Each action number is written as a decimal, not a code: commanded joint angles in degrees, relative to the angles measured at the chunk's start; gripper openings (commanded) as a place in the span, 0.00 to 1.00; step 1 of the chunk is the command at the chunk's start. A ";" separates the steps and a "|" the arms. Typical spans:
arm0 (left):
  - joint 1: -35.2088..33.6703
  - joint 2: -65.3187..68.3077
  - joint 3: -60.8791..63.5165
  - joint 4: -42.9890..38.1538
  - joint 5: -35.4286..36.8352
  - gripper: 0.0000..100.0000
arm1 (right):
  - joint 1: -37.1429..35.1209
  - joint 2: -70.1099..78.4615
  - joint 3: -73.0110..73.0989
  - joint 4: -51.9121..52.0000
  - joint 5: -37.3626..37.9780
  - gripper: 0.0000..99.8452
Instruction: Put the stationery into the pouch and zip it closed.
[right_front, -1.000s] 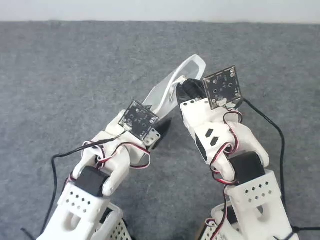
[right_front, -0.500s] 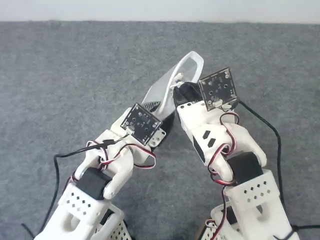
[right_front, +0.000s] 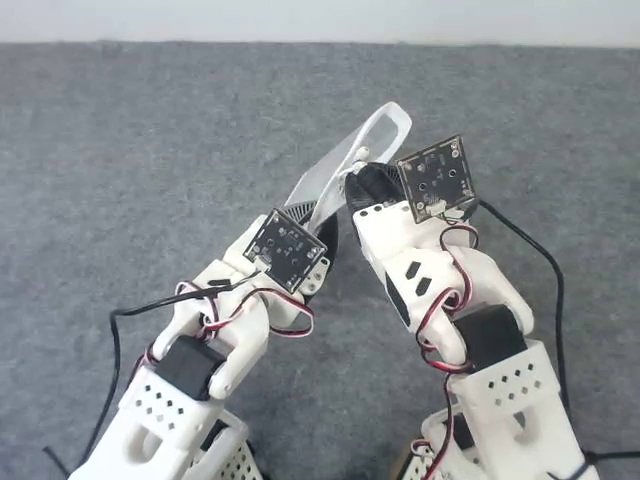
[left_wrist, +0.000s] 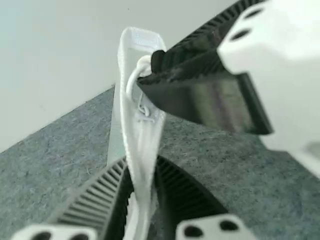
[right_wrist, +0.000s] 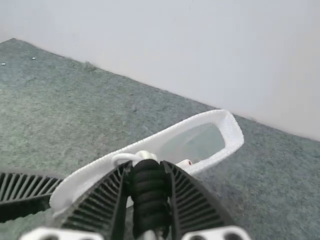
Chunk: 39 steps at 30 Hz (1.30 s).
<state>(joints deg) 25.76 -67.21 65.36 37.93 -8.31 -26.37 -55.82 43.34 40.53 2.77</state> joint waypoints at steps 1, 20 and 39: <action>0.00 -1.23 -1.27 0.26 0.44 0.01 | 2.51 -1.10 -0.53 -3.82 0.62 0.01; -1.49 -20.75 4.18 8.53 0.53 0.01 | 8.48 4.70 -1.67 -13.58 0.44 0.01; -1.85 -21.10 4.79 11.25 0.53 0.01 | 14.55 21.67 -13.54 -16.66 -3.25 0.01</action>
<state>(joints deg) 23.82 -86.20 69.93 46.37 -8.40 -19.16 -37.98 35.78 26.46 0.40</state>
